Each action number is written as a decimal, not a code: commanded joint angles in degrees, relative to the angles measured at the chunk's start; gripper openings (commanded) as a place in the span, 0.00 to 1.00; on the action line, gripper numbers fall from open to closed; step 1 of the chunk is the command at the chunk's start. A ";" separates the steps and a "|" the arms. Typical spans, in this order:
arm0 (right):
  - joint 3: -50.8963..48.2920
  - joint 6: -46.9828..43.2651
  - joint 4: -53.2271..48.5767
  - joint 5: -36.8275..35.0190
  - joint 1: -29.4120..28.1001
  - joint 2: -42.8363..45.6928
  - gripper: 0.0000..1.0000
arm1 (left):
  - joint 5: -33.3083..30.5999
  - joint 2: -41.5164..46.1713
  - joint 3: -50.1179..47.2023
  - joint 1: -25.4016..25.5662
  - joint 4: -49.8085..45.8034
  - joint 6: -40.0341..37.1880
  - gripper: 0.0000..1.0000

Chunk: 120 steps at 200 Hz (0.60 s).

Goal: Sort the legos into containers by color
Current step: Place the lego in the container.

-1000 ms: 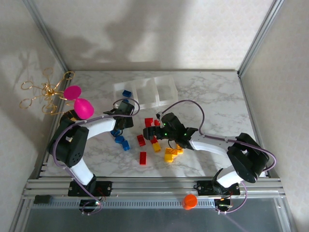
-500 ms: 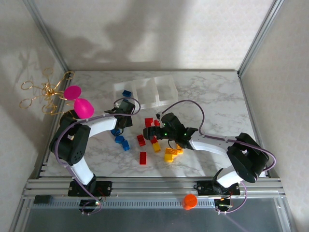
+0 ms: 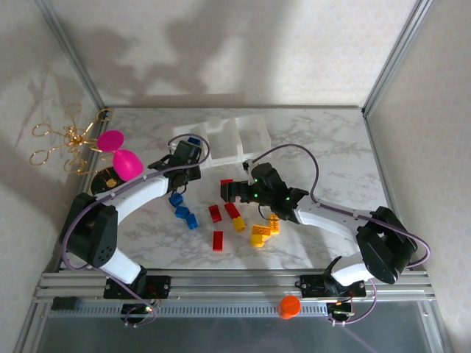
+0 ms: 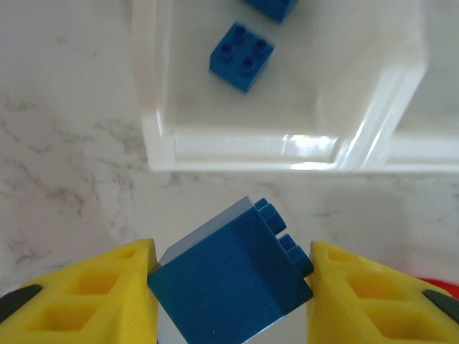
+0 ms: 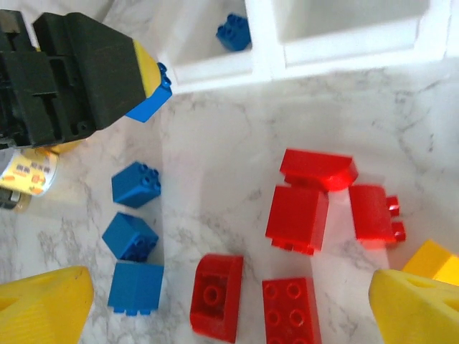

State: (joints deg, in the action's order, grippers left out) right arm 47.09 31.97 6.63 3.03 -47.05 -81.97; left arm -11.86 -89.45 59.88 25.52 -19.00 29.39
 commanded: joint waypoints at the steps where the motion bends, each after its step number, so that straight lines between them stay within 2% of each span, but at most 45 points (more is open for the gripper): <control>1: 2.73 -1.45 0.20 -0.95 1.68 -0.28 0.99 | -2.29 -2.18 5.63 -1.03 -1.18 -1.75 0.46; 89: 4.94 -2.94 0.30 -2.25 5.10 -0.60 0.99 | -4.25 -23.88 26.55 -5.78 -0.29 -3.67 0.46; 120: 4.94 -3.18 -0.16 -2.59 5.30 -0.21 0.99 | -4.91 -26.99 30.18 -6.09 -0.44 -4.46 0.50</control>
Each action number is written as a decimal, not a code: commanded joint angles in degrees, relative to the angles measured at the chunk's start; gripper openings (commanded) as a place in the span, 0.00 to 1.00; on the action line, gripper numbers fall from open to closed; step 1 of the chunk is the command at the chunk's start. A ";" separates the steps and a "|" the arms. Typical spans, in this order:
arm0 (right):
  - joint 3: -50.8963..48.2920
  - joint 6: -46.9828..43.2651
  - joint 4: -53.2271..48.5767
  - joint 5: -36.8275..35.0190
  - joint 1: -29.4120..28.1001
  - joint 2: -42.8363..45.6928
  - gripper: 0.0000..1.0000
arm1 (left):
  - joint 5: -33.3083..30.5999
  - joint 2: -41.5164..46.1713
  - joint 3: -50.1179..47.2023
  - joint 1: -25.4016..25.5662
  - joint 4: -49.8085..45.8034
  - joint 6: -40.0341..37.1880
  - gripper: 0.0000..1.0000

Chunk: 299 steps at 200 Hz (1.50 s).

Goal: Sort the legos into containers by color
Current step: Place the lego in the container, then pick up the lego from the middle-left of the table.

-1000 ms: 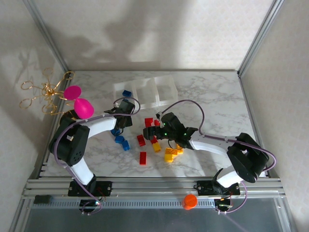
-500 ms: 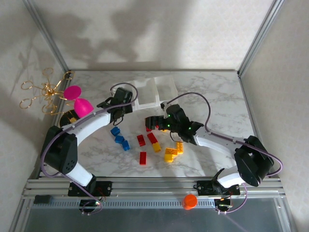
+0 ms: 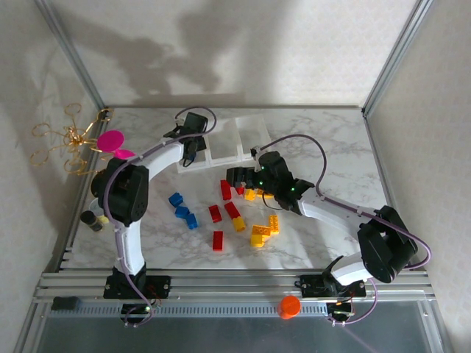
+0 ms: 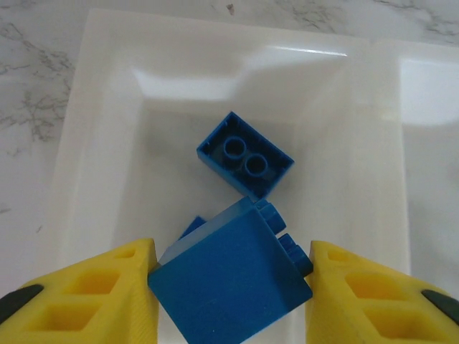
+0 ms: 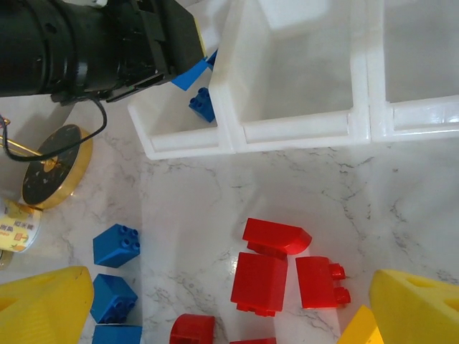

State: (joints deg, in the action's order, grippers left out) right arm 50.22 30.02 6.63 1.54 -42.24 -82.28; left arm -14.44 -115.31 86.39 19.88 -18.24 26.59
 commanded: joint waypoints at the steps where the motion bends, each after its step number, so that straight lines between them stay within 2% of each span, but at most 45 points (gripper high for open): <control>1: 1.81 -1.21 -0.14 -1.14 0.45 0.10 0.99 | -2.34 -1.18 3.77 -0.46 -1.28 -1.69 0.50; 30: 1.82 -1.85 -0.48 -1.54 0.60 0.20 0.99 | -2.26 -0.65 4.34 -0.54 -1.51 -2.11 0.57; 107: 3.34 -4.80 -5.07 0.16 0.54 1.38 0.99 | -0.94 6.52 3.18 -0.70 -4.47 -3.09 0.64; 155: 0.45 -3.61 -6.73 1.83 -0.81 2.53 0.99 | 2.68 18.78 -10.00 -0.29 -1.76 -0.17 0.67; 212: -1.77 -2.57 -5.57 2.53 -6.35 0.30 0.99 | 1.75 30.82 -27.38 2.08 -1.84 5.66 0.70; 264: -2.67 -2.29 -2.70 3.59 -10.62 -4.34 0.99 | 0.16 36.53 -37.70 3.65 -3.53 10.82 0.74; 299: -3.02 -1.42 -0.97 3.29 -11.12 -5.52 0.99 | 0.79 36.70 -41.77 3.68 -2.99 12.50 0.79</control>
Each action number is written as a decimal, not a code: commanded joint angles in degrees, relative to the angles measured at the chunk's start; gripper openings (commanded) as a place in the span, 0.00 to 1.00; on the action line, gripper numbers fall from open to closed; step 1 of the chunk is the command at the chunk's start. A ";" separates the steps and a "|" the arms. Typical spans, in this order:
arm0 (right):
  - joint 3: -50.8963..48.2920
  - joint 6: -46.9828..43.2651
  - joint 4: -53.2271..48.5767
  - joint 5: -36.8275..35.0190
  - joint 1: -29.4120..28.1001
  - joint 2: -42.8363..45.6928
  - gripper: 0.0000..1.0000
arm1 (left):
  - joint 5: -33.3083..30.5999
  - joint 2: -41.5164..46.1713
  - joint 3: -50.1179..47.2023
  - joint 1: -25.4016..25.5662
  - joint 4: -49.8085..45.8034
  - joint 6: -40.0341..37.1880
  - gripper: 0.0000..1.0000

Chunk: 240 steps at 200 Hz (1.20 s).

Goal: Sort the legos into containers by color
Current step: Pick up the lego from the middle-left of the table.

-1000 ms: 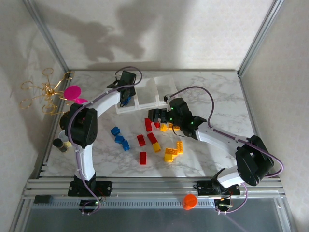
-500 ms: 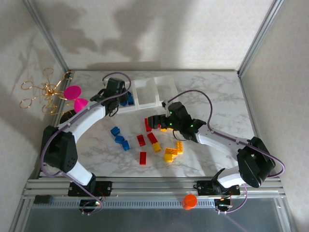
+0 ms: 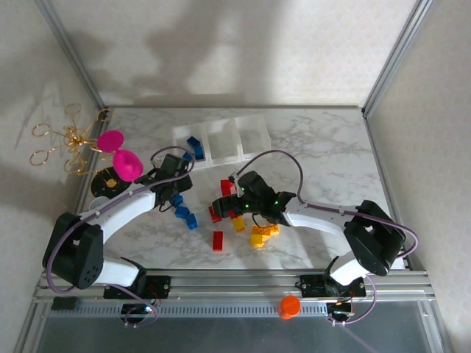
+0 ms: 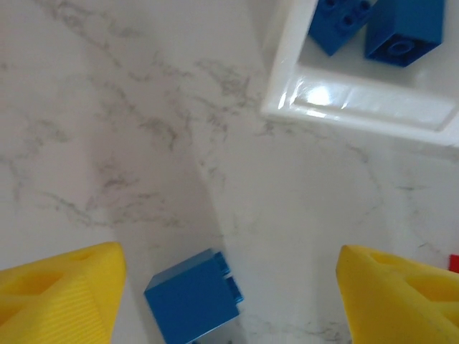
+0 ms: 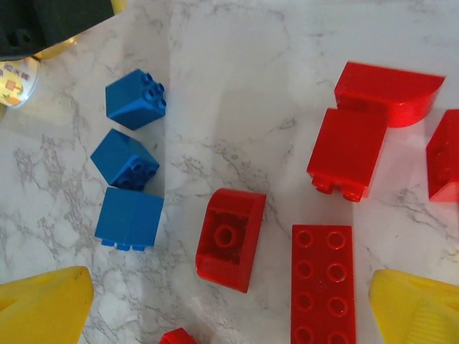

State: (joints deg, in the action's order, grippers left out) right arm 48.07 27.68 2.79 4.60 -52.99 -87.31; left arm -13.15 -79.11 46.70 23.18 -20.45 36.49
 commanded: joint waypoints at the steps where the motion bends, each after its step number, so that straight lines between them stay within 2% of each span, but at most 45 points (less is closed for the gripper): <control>1: -0.83 0.90 2.90 0.23 -0.36 -0.49 0.99 | -0.49 0.48 -2.11 0.38 -0.85 2.61 0.79; 61: -0.48 0.54 2.88 -0.83 -0.39 -1.02 0.99 | 2.70 -2.69 -7.61 0.47 5.15 4.42 0.81; 108: -0.78 0.72 2.85 -1.50 -0.42 -1.04 0.99 | 2.34 -7.58 -6.10 0.75 8.09 3.10 0.77; 191: -0.64 0.44 3.71 -1.17 -0.37 -0.80 0.99 | 1.17 -10.71 -4.64 0.81 9.15 2.40 0.52; 240: -0.15 0.95 2.65 -1.50 -0.23 0.38 0.99 | -0.12 -7.23 -2.72 1.76 6.53 1.91 0.42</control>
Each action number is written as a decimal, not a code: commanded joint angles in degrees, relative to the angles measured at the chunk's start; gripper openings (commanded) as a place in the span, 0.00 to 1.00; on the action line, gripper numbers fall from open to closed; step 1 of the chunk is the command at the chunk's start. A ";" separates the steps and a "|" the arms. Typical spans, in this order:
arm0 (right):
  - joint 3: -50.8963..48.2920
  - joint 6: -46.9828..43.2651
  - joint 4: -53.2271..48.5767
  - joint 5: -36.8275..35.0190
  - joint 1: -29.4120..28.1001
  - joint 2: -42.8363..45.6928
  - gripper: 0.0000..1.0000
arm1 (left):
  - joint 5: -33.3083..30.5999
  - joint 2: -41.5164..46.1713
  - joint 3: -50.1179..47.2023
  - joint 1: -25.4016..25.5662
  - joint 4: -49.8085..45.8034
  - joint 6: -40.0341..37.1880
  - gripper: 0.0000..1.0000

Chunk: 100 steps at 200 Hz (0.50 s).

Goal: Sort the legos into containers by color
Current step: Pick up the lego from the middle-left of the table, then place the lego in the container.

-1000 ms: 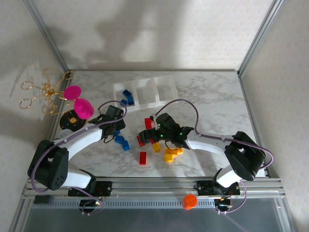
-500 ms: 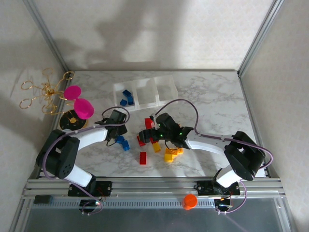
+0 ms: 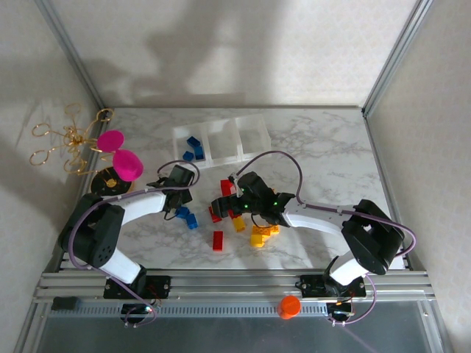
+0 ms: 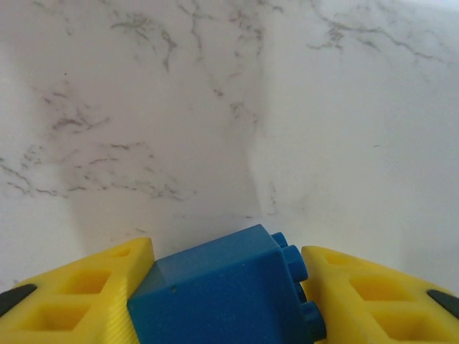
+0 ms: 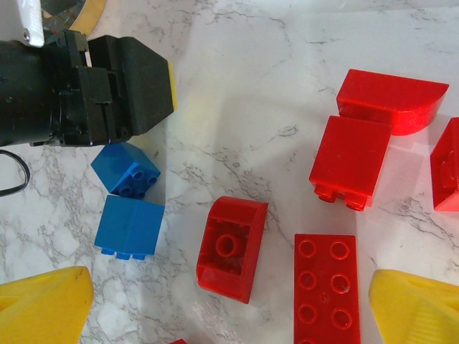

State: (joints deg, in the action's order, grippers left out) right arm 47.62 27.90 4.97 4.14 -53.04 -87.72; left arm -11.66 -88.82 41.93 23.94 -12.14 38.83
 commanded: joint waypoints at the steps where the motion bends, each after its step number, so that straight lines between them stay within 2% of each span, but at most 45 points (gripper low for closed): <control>1: 0.29 0.78 0.47 -1.10 -0.16 0.84 0.99 | -1.65 2.58 2.12 1.00 -1.89 -0.42 0.41; 39: -1.28 3.60 -0.17 -1.07 2.82 4.15 0.99 | -2.95 4.51 7.66 2.41 -6.57 -1.12 0.37; 73: -0.51 2.57 -3.63 -3.19 5.43 5.84 0.99 | -5.73 6.00 12.65 2.85 -9.69 -2.31 0.35; 100: -0.08 1.69 -2.99 -2.96 7.92 6.48 0.99 | -6.02 3.31 17.69 2.73 -9.66 -3.95 0.35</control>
State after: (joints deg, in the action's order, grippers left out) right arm 46.96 30.26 2.94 2.61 -46.83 -82.67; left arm -14.96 -84.27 55.31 26.35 -19.25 37.26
